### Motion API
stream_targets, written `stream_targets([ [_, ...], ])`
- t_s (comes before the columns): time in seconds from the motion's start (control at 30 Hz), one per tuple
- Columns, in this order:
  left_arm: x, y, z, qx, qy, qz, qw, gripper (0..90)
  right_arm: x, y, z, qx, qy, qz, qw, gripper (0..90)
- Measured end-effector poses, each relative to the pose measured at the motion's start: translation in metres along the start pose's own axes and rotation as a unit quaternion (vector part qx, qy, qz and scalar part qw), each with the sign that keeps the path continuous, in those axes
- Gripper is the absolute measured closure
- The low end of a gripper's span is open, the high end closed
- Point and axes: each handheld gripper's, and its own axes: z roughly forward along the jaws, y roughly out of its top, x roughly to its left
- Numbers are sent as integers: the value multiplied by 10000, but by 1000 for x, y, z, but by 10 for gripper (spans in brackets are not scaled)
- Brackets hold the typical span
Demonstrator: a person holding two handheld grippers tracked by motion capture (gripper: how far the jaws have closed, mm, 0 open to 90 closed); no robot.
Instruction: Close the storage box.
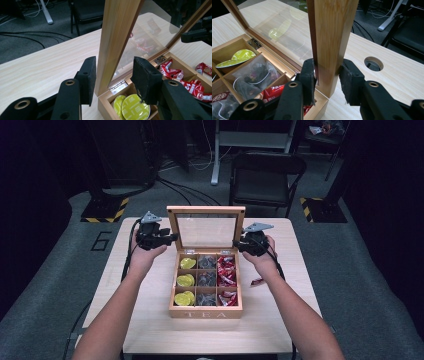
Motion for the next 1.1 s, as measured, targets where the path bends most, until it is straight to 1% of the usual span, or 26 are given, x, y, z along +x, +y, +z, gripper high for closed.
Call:
stream_targets([
  [0.03, 0, 1, 0, 25, -14, 46, 10000, 544, 0, 0, 0, -1, 2, 2, 10000, 648],
  [0.1, -2, 3, 0, -36, -28, 75, 10000, 559, 0, 0, 0, 0, 0, -7, 10000, 647],
  [0.17, -3, 3, 2, -76, 22, 101, 9999, 573, 1, -1, -1, -2, 0, 18, 10000, 646],
  [0.3, -2, 2, 4, -84, -2, 9, 10000, 592, 1, -2, -1, -19, 17, 2, 10000, 646],
  [0.4, -3, 3, 3, -91, 63, 65, 9999, 625, 2, -3, -2, -37, 20, 25, 10000, 644],
  [0.43, -3, 3, 3, -87, 54, 75, 9999, 635, 2, -3, -2, -54, 27, 30, 10000, 644],
  [0.47, -3, 3, 3, -94, 68, 83, 9999, 635, 1, -3, -2, -56, 44, -6, 10000, 643],
  [0.53, -4, 3, 2, -74, 102, 143, 9998, 641, 2, -4, -3, -55, 47, 44, 10000, 642],
  [0.63, -6, 3, 1, -44, 114, 162, 9998, 642, 1, -5, -3, -66, 85, 72, 9999, 635],
  [0.67, -6, 3, 1, -39, 114, 151, 9998, 642, 1, -5, -4, -54, 108, 164, 9998, 625],
  [0.7, -6, 2, 1, -46, 120, 144, 9998, 642, 0, -5, -5, -44, 158, 176, 9997, 607],
  [0.73, -7, 2, 1, -43, 123, 147, 9998, 641, 0, -6, -6, -30, 162, 191, 9997, 587],
  [0.8, -7, 1, 0, -60, 139, 140, 9998, 641, 0, -5, -9, -81, 129, 52, 9999, 561],
  [0.83, -8, 0, 0, -87, 129, 132, 9998, 641, 0, -5, -11, -81, 114, 97, 9999, 552],
  [0.93, -8, -1, -1, -94, 111, 109, 9998, 640, -1, -2, -19, -169, 96, 79, 9998, 539],
  [0.97, -8, -2, -2, -101, 96, 95, 9999, 639, 0, -2, -21, -164, 103, 132, 9997, 537],
  [1.1, -10, -4, -3, -105, 93, 79, 9999, 636, 0, 0, -29, -143, 148, 209, 9996, 528],
])
